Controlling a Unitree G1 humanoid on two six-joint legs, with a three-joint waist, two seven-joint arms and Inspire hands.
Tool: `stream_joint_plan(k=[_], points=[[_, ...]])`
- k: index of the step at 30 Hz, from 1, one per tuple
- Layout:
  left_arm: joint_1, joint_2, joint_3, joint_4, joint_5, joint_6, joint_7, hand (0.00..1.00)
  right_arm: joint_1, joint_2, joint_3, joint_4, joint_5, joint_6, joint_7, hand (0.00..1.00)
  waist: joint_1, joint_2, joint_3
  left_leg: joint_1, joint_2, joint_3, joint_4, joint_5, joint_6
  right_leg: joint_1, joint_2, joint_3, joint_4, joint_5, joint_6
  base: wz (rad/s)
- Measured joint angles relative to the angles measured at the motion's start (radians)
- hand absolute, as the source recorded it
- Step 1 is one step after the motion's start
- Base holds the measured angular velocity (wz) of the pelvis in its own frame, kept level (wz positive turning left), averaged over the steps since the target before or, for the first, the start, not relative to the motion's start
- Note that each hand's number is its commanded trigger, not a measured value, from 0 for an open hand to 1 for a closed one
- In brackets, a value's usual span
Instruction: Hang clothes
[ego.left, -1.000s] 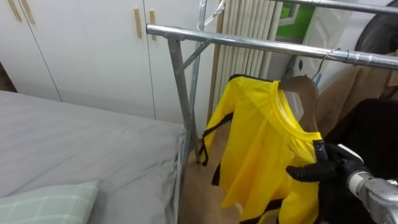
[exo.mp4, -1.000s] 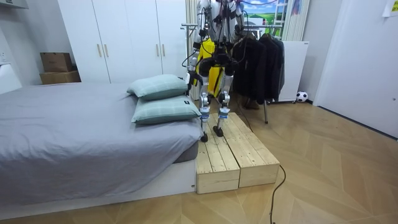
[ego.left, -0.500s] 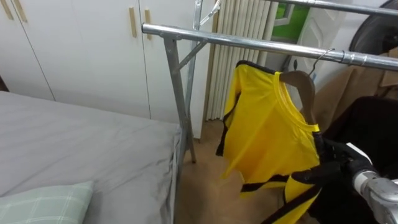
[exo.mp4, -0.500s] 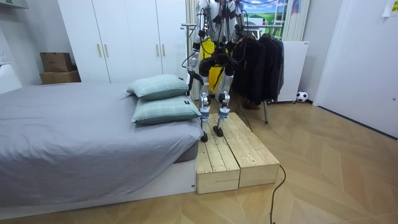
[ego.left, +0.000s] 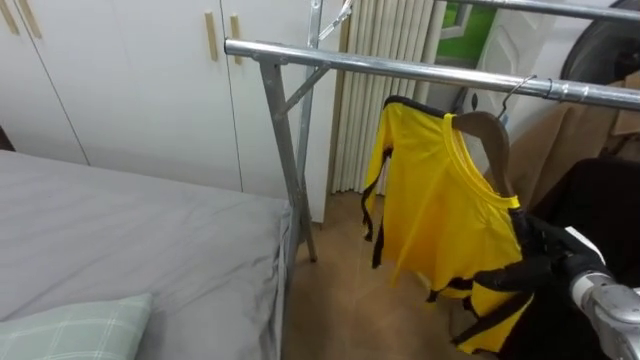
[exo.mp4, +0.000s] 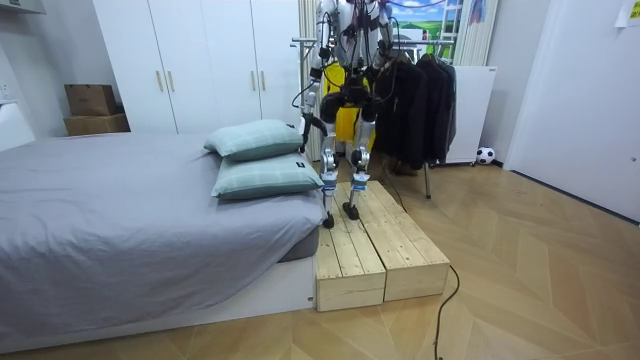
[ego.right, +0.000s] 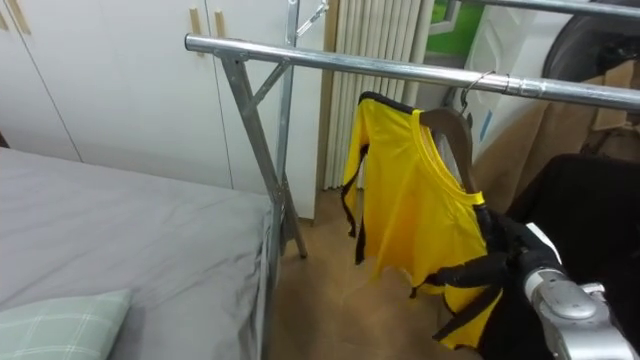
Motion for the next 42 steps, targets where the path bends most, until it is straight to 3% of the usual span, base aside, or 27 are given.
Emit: stream_joint_plan(k=[7, 15, 29, 42], points=[[-0.001, -0.002, 0.001, 0.000, -0.001, -0.001, 0.001, 0.00, 0.000, 0.000, -0.005, -0.083, 0.068, -0.009, -0.075, 0.00, 0.000, 0.007, -0.0001, 0.001, 0.001, 0.000, 0.000, 0.000, 0.000, 0.000, 0.000, 0.000, 0.001, 0.000, 0.000, 0.00], [-0.001, -0.008, 0.006, 0.000, 0.002, 0.000, 0.001, 0.00, 0.000, 0.000, -0.048, -0.179, 0.221, -0.010, -0.089, 0.00, -0.009, 0.005, -0.0004, 0.002, 0.000, 0.003, 0.000, 0.000, 0.000, 0.001, 0.001, 0.002, -0.001, 0.000, 0.000, 0.00], [-0.041, -0.008, 0.006, -0.008, 0.001, -0.003, 0.005, 0.00, 0.001, -0.001, -0.116, -0.314, 0.423, -0.010, -0.199, 0.00, -0.079, -0.003, -0.0010, 0.000, 0.000, -0.012, 0.000, 0.000, 0.000, 0.002, 0.000, -0.004, -0.001, 0.000, 0.000, 0.00], [-0.042, -0.008, 0.028, -0.033, 0.001, -0.002, 0.008, 0.00, 0.109, -0.001, -0.163, -0.438, 0.416, -0.010, -0.199, 0.00, -0.106, 0.013, -0.0102, 0.001, 0.000, -0.010, 0.000, 0.000, 0.000, 0.001, 0.001, 0.002, -0.002, 0.000, 0.000, 0.00]])
